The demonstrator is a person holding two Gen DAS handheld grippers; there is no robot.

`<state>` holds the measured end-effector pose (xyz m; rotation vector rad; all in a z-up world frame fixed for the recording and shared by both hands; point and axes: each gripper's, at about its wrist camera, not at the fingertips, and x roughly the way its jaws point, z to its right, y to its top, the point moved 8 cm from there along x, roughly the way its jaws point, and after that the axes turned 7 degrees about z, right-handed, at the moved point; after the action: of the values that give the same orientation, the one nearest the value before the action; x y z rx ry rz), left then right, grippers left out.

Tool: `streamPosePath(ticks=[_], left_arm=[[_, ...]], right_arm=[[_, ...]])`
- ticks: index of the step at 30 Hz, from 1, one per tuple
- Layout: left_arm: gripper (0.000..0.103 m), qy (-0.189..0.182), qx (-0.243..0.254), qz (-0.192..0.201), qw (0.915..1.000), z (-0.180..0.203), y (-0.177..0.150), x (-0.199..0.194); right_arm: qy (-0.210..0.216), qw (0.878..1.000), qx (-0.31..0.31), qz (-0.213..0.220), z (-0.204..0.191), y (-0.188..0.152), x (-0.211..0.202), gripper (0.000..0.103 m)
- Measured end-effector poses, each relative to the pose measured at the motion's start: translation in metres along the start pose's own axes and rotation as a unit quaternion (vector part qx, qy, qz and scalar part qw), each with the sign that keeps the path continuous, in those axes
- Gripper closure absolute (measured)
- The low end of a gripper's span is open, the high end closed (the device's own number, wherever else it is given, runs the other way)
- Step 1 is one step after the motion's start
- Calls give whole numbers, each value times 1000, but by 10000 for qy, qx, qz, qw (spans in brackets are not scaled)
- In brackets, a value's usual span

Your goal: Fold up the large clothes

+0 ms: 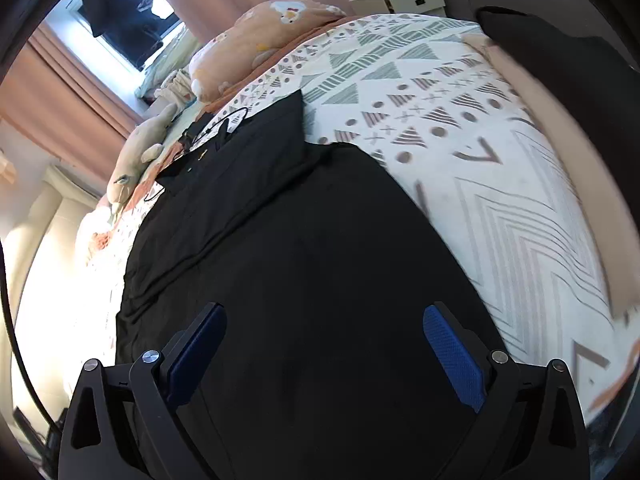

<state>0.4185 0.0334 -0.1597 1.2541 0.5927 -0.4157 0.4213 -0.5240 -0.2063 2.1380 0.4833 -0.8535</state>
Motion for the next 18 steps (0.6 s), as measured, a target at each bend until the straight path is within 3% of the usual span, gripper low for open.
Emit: streamPosePath(ticks=[3,6,13,18], left_arm=[[6,259,-4,139,9996,-4,-10,-17],[6,40,-319,168,9993,-1,-21,-34],[6,70,-723,266,9970,-3,-43,-62],[6,21,-813,63,9967,-5,-70,-64]], right_arm=[[0,9998,93,169,13,-6,-21,3],[42,9989,385,281,24,-13,-37,3],[468,9923,1097,320,36,-41,-64,3],[567,9915,1141,269,39,-62,-79,3]])
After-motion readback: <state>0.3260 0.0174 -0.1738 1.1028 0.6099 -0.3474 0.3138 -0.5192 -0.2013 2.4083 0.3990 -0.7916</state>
